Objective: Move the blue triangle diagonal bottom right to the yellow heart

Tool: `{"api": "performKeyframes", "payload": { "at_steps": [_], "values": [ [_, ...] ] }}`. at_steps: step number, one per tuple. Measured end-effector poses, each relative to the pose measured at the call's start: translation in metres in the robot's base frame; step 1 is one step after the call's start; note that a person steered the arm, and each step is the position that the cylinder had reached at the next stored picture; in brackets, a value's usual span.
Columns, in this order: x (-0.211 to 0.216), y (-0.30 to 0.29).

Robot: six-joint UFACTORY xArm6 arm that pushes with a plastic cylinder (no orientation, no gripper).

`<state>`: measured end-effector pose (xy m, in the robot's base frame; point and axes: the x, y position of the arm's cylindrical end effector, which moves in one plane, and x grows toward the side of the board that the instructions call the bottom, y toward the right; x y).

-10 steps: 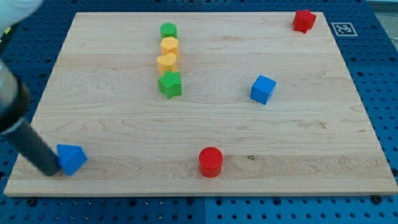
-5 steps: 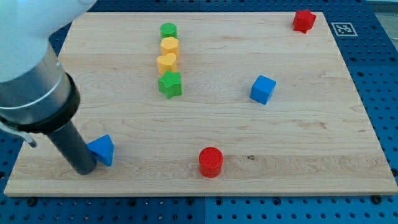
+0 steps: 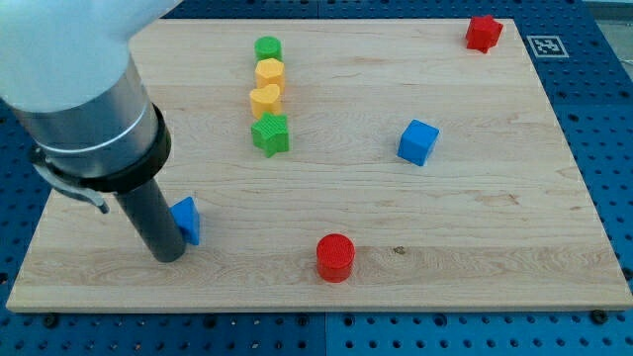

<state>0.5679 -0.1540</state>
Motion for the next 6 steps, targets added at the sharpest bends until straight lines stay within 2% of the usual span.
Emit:
{"api": "performKeyframes", "payload": {
  "at_steps": [3, 6],
  "values": [
    [-0.072, -0.011],
    [-0.069, 0.005]
  ]
}}
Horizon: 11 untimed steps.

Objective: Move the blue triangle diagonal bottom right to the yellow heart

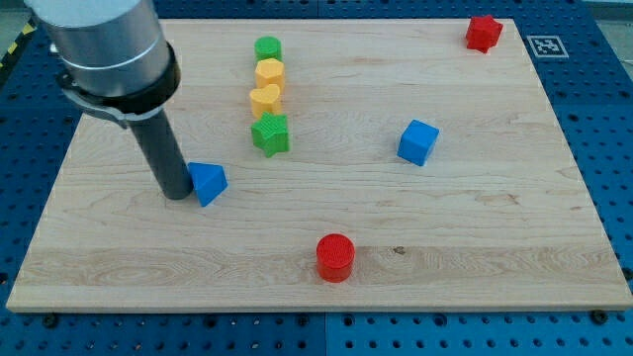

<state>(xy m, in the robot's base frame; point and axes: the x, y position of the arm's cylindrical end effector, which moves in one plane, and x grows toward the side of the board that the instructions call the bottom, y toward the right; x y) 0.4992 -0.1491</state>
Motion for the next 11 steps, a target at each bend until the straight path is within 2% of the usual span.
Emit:
{"api": "performKeyframes", "payload": {
  "at_steps": [3, 5, 8, 11],
  "values": [
    [0.0, 0.09],
    [-0.004, 0.067],
    [-0.019, 0.071],
    [-0.019, 0.173]
  ]
}}
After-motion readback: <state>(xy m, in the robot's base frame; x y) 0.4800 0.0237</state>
